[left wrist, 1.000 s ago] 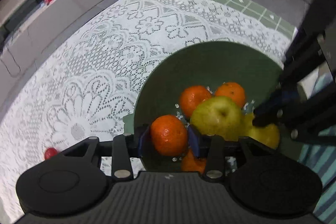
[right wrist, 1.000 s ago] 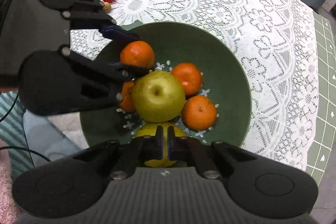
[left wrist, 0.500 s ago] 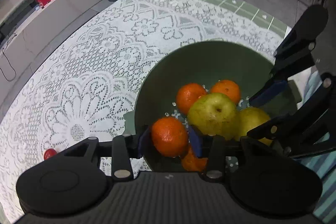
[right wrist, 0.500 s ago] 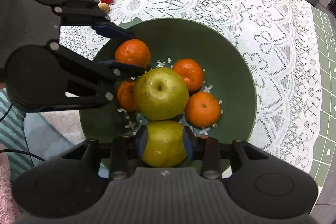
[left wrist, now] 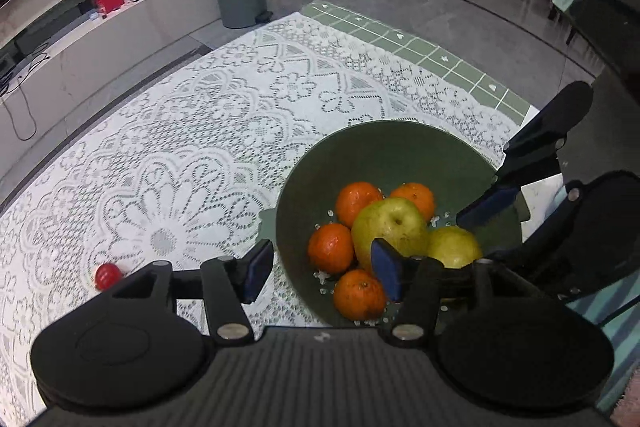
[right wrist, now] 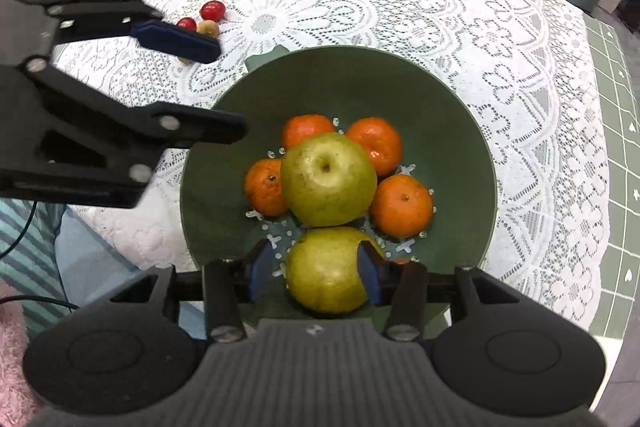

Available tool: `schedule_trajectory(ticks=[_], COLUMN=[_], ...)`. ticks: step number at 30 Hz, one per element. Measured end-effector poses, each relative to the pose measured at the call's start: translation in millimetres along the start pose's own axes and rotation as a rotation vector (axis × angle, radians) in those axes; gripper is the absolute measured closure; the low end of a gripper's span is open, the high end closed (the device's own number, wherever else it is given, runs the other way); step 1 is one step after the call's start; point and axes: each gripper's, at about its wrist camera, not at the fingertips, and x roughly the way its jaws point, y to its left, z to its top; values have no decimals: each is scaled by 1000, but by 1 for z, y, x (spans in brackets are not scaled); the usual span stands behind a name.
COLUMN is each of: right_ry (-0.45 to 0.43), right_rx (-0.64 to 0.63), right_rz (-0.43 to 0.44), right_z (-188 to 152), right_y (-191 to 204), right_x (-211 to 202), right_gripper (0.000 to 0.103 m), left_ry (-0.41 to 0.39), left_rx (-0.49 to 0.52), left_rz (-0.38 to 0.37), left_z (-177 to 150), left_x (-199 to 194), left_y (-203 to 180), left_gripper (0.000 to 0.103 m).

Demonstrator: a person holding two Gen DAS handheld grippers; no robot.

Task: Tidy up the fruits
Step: 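Move both tools back toward the kiwis and red plums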

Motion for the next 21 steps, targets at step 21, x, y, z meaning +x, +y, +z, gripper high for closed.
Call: schedule_trajectory(ticks=[21], right_ry=[-260], right_rx=[113], right_rz=[-38], right_z=[10], right_y=[61], right_x=[-11], right_gripper=[48], left_ry=[-67], left_rx=[-273], left_rz=[86], left_z=[-76], left_x=[-48], left_y=[57], left_gripper=[37])
